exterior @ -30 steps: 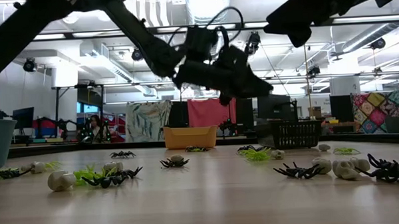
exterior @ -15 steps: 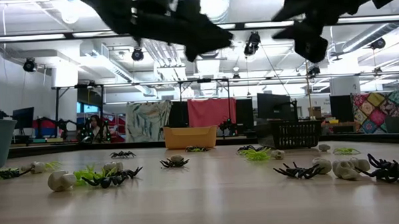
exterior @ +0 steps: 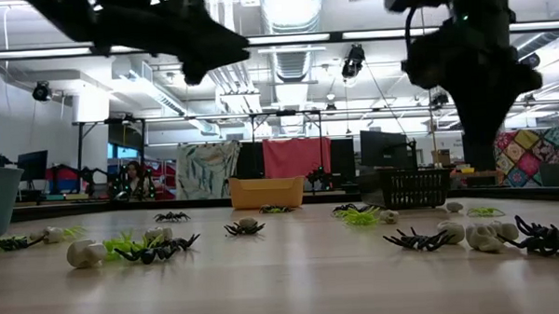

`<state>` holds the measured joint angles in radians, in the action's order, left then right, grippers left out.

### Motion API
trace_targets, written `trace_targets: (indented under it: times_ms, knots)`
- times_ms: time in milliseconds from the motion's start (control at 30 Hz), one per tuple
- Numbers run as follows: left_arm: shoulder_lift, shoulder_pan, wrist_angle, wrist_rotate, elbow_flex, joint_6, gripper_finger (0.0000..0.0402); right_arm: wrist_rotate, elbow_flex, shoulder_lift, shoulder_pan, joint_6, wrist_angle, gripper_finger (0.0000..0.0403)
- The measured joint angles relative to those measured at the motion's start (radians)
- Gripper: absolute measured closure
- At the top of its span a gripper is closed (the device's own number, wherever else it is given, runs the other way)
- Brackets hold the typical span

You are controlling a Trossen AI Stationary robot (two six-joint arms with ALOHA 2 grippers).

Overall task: Sort Halloween decoration
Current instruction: Put the green spider toy into the blue bin

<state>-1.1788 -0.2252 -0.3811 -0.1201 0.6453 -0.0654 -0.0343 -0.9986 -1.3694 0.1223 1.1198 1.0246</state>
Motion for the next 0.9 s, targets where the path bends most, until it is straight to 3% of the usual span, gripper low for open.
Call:
trace_targets:
  times_ms: [200,433,700,900]
  knots:
    - [0.104,0.000,0.000,0.030,-0.088,-0.001,0.0269,0.001,-0.106,-0.170,0.000,-0.064,0.060,0.0280]
    - [0.119,0.000,-0.002,0.033,-0.109,0.006,0.0269,-0.033,-0.172,-0.316,0.005,-0.095,0.060,0.0266]
    - [0.093,0.000,-0.022,0.033,-0.101,0.032,0.0269,-0.044,-0.145,-0.369,0.011,-0.083,0.048,0.0221]
    - [0.079,0.000,-0.068,0.033,-0.100,0.046,0.0269,-0.021,-0.093,-0.368,0.011,-0.065,-0.040,0.0214]
